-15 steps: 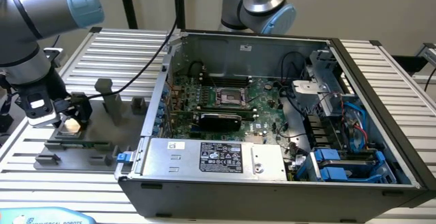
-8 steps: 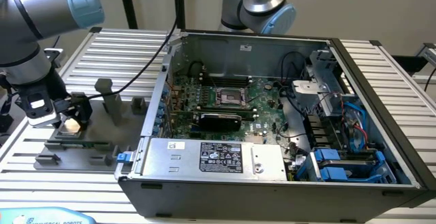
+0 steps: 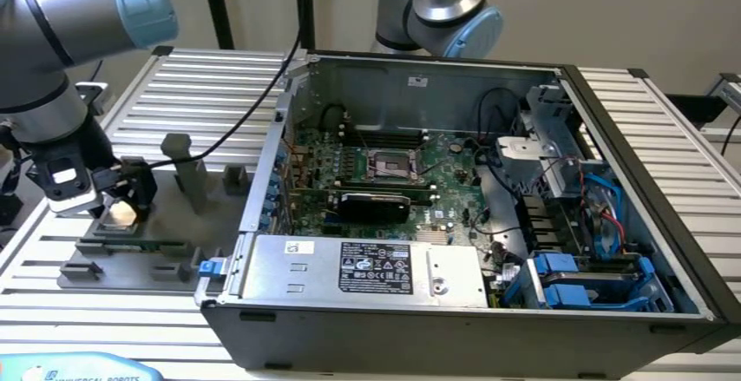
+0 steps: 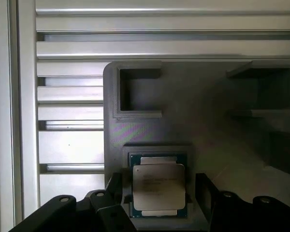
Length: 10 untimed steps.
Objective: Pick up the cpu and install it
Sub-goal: 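Pick up the cpu and move it towards the insertion slot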
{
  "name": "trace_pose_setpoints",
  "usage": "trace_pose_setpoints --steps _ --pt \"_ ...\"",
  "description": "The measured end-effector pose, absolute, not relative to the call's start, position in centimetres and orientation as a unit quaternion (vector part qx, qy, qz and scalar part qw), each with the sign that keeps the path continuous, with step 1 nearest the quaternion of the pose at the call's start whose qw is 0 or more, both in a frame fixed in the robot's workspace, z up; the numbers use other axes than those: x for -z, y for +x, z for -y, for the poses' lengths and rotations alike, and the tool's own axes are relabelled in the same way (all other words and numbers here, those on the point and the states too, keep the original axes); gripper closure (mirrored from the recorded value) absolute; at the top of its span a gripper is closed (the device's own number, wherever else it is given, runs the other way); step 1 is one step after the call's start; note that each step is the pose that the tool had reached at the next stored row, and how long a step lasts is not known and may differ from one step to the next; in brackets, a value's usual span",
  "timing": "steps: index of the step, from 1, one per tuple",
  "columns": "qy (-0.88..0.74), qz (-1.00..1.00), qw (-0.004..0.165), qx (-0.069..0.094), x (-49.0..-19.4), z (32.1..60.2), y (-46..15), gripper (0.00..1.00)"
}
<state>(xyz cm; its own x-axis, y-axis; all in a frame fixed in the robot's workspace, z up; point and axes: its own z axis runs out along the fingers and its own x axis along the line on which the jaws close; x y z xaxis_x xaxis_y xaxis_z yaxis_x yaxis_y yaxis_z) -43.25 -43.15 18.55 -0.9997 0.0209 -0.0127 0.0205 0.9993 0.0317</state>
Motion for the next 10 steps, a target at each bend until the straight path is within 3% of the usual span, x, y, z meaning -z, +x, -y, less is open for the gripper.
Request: trace_pose_setpoints --steps 10 --pt "0.009 -1.000 0.006 -0.013 -18.52 43.01 -43.25 0.29"
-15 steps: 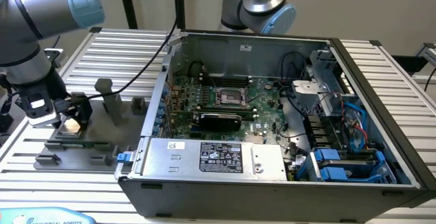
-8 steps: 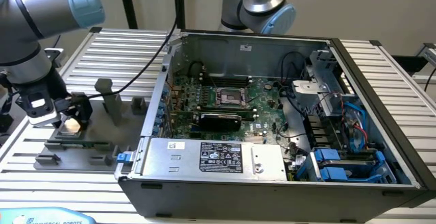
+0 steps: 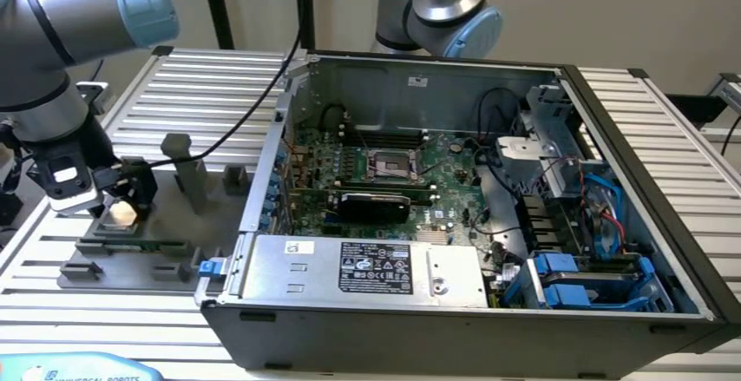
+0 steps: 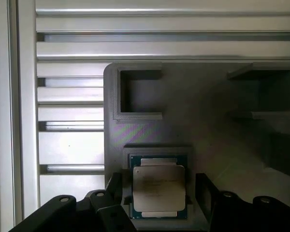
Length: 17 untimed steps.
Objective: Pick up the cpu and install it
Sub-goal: 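Pick up the cpu and move it towards the insertion slot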
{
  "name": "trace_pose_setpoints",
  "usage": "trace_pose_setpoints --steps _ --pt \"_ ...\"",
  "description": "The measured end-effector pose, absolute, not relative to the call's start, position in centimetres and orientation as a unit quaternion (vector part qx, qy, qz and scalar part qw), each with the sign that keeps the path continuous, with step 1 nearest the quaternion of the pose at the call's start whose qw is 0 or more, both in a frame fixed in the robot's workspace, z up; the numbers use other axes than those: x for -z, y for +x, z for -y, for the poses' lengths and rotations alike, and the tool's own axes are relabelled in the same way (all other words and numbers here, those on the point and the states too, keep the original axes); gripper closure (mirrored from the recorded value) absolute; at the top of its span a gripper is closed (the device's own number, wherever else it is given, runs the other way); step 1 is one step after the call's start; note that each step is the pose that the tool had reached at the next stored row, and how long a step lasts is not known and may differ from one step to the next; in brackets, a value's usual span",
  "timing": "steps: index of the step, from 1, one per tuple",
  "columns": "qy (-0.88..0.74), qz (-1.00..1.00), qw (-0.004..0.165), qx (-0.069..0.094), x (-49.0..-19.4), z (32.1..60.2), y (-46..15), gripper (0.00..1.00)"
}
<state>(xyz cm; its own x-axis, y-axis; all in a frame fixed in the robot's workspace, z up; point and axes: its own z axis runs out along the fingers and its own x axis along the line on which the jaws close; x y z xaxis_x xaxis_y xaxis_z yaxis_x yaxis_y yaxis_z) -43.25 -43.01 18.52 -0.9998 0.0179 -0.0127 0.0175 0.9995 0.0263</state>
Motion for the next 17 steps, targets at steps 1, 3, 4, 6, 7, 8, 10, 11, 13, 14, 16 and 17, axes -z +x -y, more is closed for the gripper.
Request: trace_pose_setpoints --steps 1,3,4,6,7,8,10,11,13,14,16,17 --pt "0.009 -1.000 0.006 -0.013 -18.52 43.00 -43.25 0.29" --pt "0.009 -1.000 0.006 -0.013 -18.51 43.00 -43.25 0.29" --pt "0.009 -1.000 0.006 -0.013 -18.50 43.00 -43.25 0.29" --pt "0.009 -1.000 0.006 -0.013 -18.50 43.00 -43.25 0.29" --pt "0.009 -1.000 0.006 -0.013 -18.49 43.00 -43.25 0.31" --pt "0.009 -1.000 0.006 -0.013 -18.49 43.00 -43.25 0.31" --pt "0.009 -1.000 0.006 -0.013 -18.49 43.00 -43.25 0.38" --pt "0.009 -1.000 0.006 -0.013 -18.49 43.00 -43.25 0.38" --pt "0.009 -1.000 0.007 -0.013 -18.47 43.00 -43.25 0.38" --pt "0.009 -1.000 0.007 -0.013 -18.46 43.00 -43.25 0.38" --pt "0.009 -1.000 0.007 -0.013 -18.43 43.00 -43.25 0.38" --pt "0.008 -1.000 0.006 -0.013 -18.42 43.00 -43.25 0.38"
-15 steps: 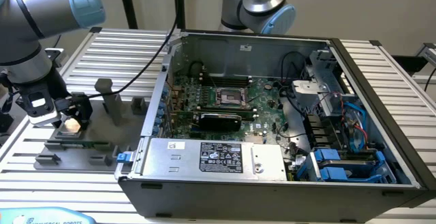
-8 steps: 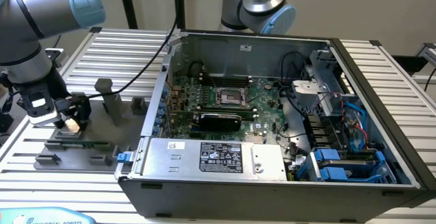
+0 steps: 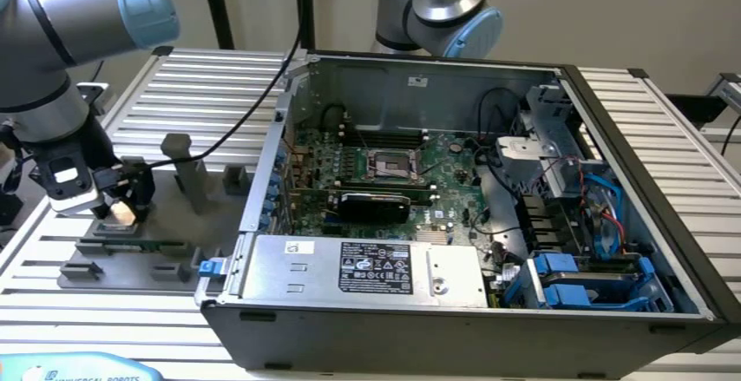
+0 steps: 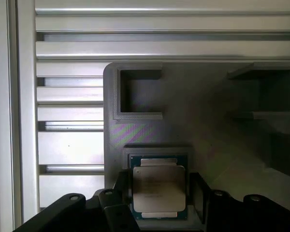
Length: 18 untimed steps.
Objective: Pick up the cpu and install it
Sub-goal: 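Pick up the cpu and move it towards the insertion slot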
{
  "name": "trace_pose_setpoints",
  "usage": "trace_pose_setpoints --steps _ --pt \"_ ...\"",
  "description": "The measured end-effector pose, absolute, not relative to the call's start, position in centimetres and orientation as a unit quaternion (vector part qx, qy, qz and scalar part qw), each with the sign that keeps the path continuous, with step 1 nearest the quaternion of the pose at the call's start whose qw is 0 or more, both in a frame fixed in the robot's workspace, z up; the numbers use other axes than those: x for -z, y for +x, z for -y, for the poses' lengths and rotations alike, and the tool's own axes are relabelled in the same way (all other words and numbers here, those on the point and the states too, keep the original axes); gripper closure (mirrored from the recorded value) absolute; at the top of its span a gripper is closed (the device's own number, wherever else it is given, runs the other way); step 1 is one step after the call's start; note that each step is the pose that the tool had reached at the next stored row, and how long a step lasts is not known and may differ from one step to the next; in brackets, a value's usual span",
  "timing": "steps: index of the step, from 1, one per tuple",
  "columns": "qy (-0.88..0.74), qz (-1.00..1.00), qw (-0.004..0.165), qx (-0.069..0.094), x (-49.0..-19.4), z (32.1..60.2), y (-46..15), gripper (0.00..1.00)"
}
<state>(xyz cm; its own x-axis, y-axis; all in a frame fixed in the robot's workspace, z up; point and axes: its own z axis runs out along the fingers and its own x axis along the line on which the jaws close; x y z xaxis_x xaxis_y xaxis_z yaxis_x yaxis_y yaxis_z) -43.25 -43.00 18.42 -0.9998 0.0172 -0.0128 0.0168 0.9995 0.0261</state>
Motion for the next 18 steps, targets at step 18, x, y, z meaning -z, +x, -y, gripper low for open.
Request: trace_pose_setpoints --steps 18 --pt "0.009 -1.000 0.006 -0.013 -18.36 43.00 -43.25 0.45"
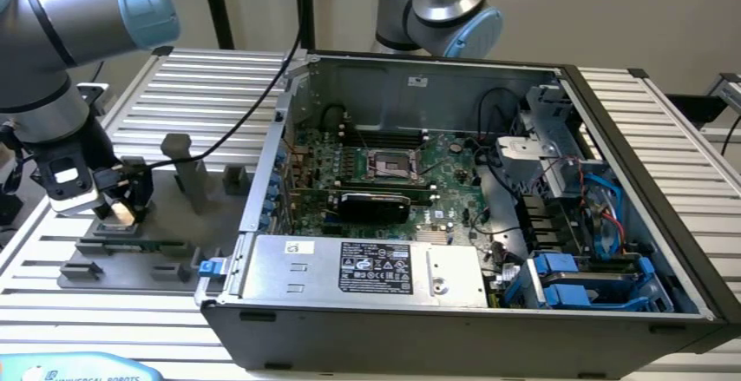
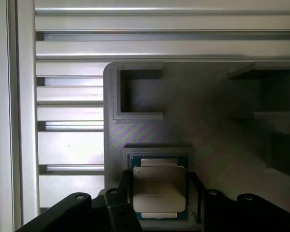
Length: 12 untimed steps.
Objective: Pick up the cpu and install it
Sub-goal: 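Pick up the cpu and move it towards the insertion slot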
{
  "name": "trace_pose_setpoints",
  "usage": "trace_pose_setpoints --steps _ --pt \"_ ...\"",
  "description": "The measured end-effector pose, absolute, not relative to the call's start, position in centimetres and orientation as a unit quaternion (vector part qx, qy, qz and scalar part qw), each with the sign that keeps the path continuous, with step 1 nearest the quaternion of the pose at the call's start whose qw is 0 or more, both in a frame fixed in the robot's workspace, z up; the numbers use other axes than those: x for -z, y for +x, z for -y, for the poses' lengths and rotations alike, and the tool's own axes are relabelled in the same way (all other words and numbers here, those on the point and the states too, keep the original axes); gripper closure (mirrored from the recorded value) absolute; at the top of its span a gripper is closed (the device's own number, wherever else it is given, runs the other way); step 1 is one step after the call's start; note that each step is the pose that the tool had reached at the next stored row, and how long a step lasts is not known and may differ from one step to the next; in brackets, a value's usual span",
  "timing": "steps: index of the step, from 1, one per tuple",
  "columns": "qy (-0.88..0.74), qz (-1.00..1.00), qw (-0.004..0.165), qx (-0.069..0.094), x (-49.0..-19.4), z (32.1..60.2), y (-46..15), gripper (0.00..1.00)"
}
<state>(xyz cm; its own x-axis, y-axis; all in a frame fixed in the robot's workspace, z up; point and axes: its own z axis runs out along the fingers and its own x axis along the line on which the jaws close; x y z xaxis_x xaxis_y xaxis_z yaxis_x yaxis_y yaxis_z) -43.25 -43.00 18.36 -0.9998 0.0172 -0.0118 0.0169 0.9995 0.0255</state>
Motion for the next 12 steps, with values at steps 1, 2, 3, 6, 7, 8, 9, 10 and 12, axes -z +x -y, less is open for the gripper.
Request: trace_pose_setpoints --steps 1,2,3,6,7,8,9,10,12 --pt "0.009 -1.000 0.006 -0.013 -18.36 43.00 -43.25 0.45" --pt "0.009 -1.000 0.006 -0.013 -18.36 43.00 -43.25 0.45" --pt "0.009 -1.000 0.006 -0.013 -18.35 43.00 -43.25 0.44" --pt "0.009 -1.000 0.006 -0.013 -18.35 43.00 -43.25 0.38" --pt "0.009 -1.000 0.006 -0.012 -18.35 43.00 -43.25 0.38" --pt "0.009 -1.000 0.006 -0.012 -18.36 43.00 -43.25 0.38" --pt "0.008 -1.000 0.006 -0.012 -18.36 43.00 -43.25 0.38" --pt "0.008 -1.000 0.005 -0.012 -18.36 43.00 -43.25 0.38" --pt "0.008 -1.000 0.004 -0.011 -18.40 42.99 -43.24 0.38"
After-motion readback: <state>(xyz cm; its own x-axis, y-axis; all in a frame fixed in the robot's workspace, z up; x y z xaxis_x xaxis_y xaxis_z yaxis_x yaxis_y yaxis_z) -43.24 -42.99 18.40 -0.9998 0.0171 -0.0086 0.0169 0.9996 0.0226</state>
